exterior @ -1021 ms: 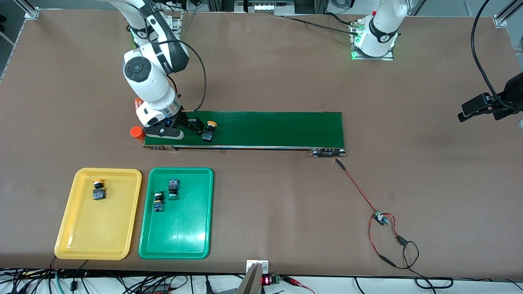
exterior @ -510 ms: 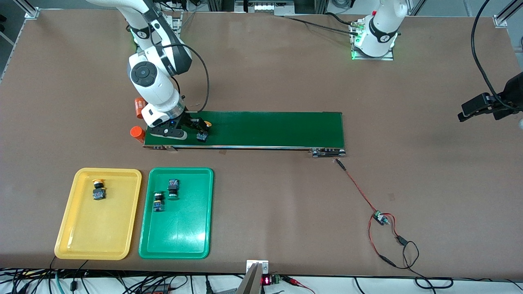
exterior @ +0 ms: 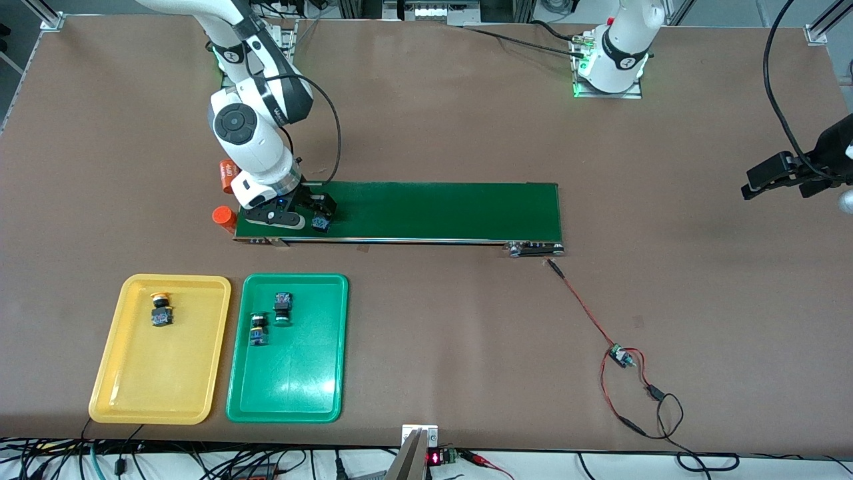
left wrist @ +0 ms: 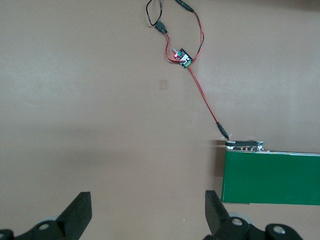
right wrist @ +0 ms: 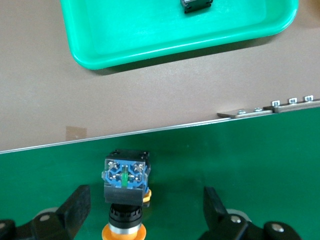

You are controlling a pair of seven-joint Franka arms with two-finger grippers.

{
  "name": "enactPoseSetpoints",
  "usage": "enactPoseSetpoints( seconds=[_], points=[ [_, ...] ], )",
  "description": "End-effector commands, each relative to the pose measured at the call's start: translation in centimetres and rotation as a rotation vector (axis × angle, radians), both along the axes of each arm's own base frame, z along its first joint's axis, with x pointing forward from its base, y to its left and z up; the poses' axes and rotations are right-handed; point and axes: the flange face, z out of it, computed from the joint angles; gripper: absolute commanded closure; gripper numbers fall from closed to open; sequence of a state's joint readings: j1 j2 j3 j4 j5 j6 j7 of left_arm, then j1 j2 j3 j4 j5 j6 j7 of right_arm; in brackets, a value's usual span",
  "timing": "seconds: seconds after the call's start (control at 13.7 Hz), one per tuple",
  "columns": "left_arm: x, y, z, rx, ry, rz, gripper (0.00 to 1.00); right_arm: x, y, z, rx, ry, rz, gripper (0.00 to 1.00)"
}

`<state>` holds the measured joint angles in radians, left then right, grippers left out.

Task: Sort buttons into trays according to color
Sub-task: 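Lift the orange-base button and carry it over the yellow tray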

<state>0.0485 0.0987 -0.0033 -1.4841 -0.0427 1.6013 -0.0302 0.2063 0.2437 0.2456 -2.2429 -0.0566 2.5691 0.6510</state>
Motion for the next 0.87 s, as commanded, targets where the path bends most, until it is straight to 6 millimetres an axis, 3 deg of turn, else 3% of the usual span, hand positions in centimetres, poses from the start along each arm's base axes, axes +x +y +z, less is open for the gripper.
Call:
enactPoseSetpoints(
  seconds=[0.0,0.29,0.44,0.58,0.66,0.8],
  points=[
    [-0.3,0.9,0.4,0.0,-0.002,0.013,0.0,0.0,-0.3,-0.5,-0.019,0.002,0.004,0.0],
    [-0.3,0.7,0.6,0.0,-0.005,0.009,0.0,0.4,-1.0,-1.6,-0.04,0.003,0.024,0.0],
    [-0.3,0.8,0.6,0.0,-0.005,0.012,0.0,0.5,-1.3,-1.9,-0.048,0.003,0.03,0.1],
    [-0.3,1.2,0.4,0.0,0.0,0.018,0.0,0.7,-1.6,-2.1,-0.052,0.003,0.03,0.33],
    [-0.3,1.3,0.4,0.001,0.0,0.019,0.0,0.8,-1.6,-2.0,-0.051,0.001,0.032,0.51],
    [-0.3,1.3,0.4,0.001,0.0,0.019,0.0,1.0,-2.0,-2.0,-0.053,0.002,0.025,0.73]
  ],
)
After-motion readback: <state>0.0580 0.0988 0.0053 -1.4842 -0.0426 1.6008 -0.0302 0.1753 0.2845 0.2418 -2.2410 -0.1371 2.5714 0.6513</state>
